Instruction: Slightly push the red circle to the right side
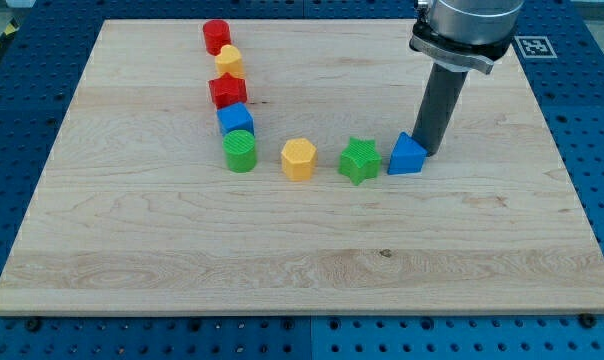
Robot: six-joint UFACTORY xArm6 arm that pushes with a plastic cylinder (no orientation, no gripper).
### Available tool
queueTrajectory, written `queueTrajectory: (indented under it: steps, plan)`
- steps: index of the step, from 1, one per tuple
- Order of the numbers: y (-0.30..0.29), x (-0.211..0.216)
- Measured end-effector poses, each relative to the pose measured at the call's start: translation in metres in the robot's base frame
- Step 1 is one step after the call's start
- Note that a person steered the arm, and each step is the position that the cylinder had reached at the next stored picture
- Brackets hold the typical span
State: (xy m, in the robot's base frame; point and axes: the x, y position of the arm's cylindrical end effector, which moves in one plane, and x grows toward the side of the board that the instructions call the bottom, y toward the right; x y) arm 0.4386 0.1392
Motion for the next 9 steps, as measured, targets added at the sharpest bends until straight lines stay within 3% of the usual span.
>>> queueTrajectory:
  steps: [4, 5, 6, 8, 9]
  plan:
    - [0.023, 0.001]
    - [0.025, -0.027]
    - [0.009, -0.095]
    - [-0.139, -0.235]
    - [-0.147, -0.246]
